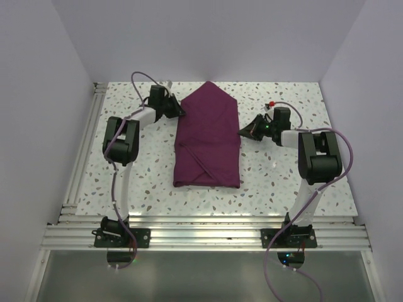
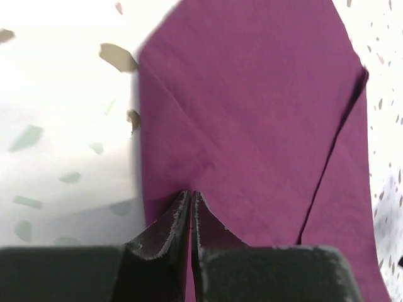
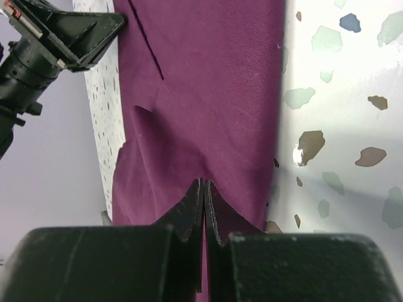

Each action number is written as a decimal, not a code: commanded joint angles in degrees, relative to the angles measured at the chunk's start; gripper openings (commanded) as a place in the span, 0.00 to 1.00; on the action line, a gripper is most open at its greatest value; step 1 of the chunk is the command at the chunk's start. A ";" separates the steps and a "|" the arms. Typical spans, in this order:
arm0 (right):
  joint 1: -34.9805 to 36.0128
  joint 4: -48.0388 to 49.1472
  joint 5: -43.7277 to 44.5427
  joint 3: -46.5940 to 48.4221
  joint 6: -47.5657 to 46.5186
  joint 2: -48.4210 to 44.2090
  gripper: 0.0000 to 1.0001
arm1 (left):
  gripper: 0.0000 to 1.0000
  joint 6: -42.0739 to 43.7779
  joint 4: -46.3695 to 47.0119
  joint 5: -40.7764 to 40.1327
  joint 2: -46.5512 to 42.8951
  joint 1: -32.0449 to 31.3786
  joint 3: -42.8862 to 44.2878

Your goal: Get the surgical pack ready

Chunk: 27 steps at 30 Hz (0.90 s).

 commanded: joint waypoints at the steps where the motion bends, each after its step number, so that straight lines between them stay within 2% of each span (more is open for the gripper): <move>1: 0.00 1.67 -1.55 -0.11 -1.37 -3.75 0.00 | 0.08 -2.38 -2.59 -5.11 2.77 2.39 4.46; 6: 0.00 0.97 -1.54 0.68 -1.81 -3.05 0.00 | 0.07 -2.73 -6.27 -8.29 8.74 3.88 14.11; 9: 0.00 0.88 -1.28 1.29 -1.98 -2.08 0.00 | 0.09 -2.73 -6.10 -6.81 12.17 4.41 19.05; 11: 0.09 0.35 -1.11 1.73 -2.25 -1.12 0.00 | 0.12 -2.56 -6.71 -5.66 15.07 4.76 24.21; 14: -0.09 -1.14 -0.32 2.96 -3.29 0.03 0.00 | 0.17 -2.56 -6.54 -3.72 16.40 5.20 26.71; 16: -0.09 -4.72 1.09 5.59 -5.22 1.87 0.00 | 0.20 -2.47 -5.76 -3.19 13.26 5.55 24.44; 20: -0.09 -9.57 2.32 11.65 -7.08 6.53 0.15 | 0.33 -2.91 3.53 -2.75 3.58 6.17 7.77; 21: 0.00 -10.19 2.50 14.28 -7.34 7.75 0.20 | 0.39 -2.73 4.00 -1.80 2.26 6.17 6.07; 24: 0.00 -12.47 2.68 20.34 -7.08 12.67 0.28 | 0.45 -3.25 5.93 1.27 -1.08 6.26 1.06; 27: 0.00 -13.45 2.41 25.88 -6.12 17.34 0.31 | 0.48 -3.79 8.75 3.74 -2.58 6.17 -2.38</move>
